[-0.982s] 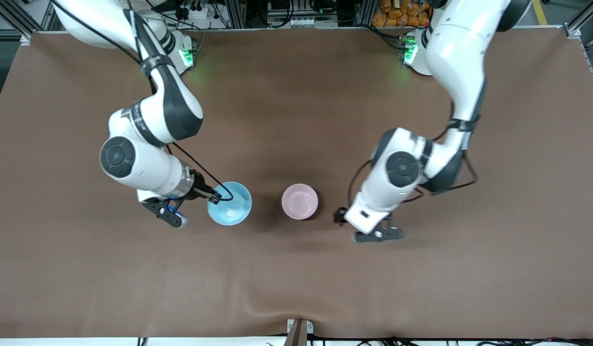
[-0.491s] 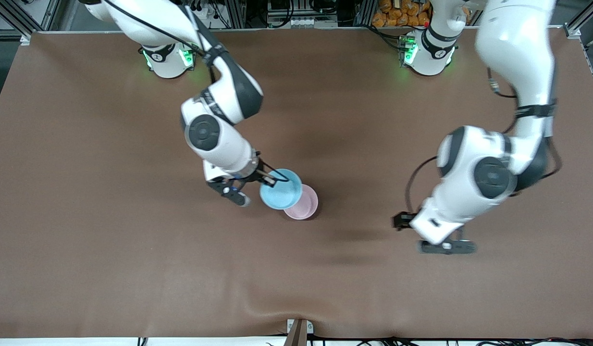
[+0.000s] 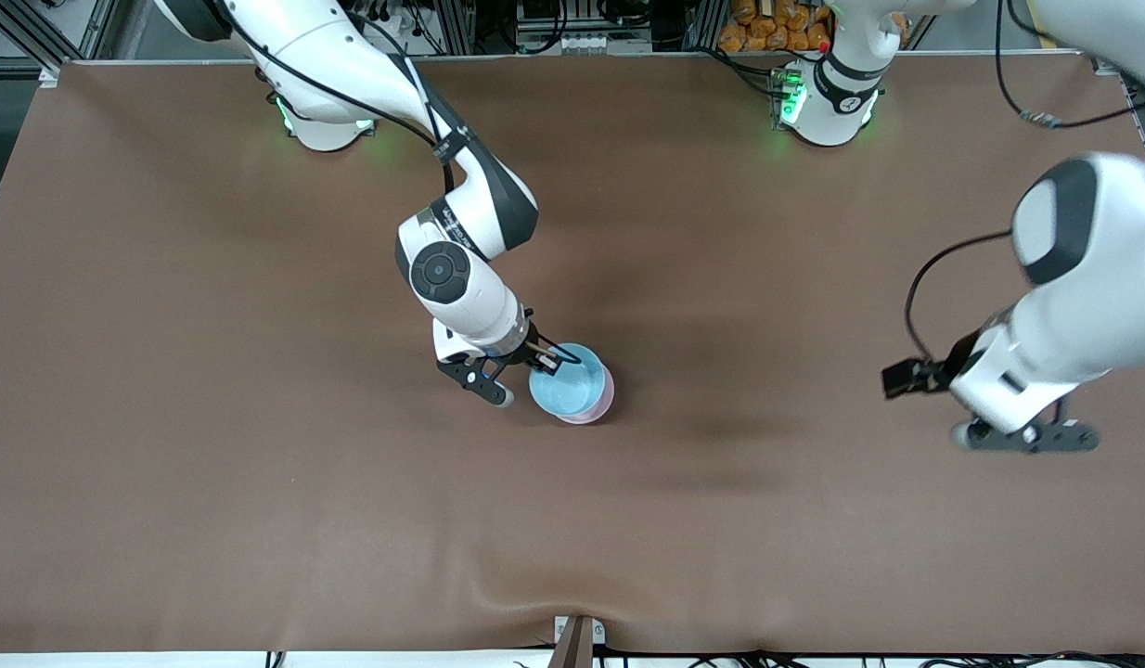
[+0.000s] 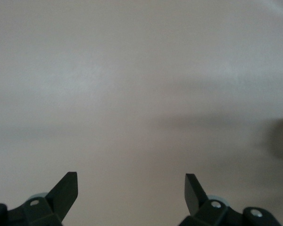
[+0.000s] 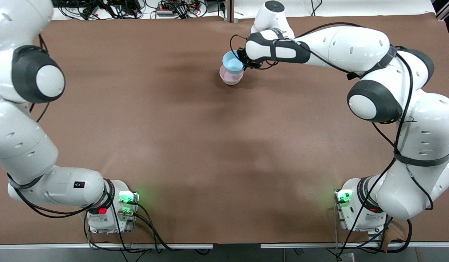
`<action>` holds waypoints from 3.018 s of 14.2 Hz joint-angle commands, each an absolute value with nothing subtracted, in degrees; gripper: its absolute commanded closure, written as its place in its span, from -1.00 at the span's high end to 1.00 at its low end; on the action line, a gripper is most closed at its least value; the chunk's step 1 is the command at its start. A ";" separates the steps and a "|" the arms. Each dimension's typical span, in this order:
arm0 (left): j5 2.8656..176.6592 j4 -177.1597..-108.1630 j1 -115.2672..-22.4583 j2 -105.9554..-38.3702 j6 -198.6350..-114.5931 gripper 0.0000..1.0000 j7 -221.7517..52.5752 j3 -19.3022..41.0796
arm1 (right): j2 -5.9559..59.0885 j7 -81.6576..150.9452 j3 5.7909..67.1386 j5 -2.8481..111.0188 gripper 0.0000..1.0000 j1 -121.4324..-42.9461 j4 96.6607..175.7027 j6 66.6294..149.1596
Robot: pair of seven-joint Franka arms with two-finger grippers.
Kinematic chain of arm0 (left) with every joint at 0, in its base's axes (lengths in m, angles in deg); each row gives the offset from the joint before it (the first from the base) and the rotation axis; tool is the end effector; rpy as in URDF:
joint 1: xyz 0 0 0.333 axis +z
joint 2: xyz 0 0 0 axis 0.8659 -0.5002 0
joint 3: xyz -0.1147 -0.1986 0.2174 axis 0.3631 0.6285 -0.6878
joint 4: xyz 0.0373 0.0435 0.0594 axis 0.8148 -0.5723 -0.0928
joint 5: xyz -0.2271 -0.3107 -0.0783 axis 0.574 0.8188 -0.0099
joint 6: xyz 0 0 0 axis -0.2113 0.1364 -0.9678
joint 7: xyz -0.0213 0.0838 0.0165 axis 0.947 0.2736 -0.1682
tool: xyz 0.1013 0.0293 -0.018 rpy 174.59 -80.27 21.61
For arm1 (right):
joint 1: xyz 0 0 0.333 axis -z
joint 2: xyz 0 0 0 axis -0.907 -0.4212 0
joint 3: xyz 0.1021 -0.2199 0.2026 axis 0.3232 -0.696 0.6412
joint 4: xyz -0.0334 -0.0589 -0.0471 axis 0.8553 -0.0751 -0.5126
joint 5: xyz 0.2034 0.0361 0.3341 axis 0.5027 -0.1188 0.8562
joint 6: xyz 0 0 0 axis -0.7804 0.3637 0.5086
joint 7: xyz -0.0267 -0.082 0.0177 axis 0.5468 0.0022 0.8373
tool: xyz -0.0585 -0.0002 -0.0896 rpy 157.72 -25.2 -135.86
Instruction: Stack pink and blue bowls on white bowl
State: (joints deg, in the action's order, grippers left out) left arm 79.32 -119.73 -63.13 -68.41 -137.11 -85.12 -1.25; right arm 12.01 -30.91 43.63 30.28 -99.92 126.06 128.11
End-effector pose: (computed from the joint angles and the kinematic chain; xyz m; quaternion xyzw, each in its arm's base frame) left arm 0.6655 -0.0935 0.5130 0.9998 -0.0178 -0.0093 0.0060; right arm 0.5794 0.4284 0.2754 -0.9514 0.2829 0.0207 0.1200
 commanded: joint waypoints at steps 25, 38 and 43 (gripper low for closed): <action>81.64 -133.84 -57.44 -44.78 -134.29 1.00 -84.56 -0.57 | 26.89 -1.72 42.71 28.59 1.00 -79.09 128.90 104.16; 82.53 -132.33 -54.98 -45.40 -131.56 1.00 -81.22 -1.46 | 49.85 32.50 42.79 21.20 1.00 -60.70 138.77 93.72; 82.44 -132.25 -55.07 -46.10 -131.56 1.00 -81.30 -1.28 | 50.73 32.60 43.15 15.49 1.00 -61.22 131.04 82.47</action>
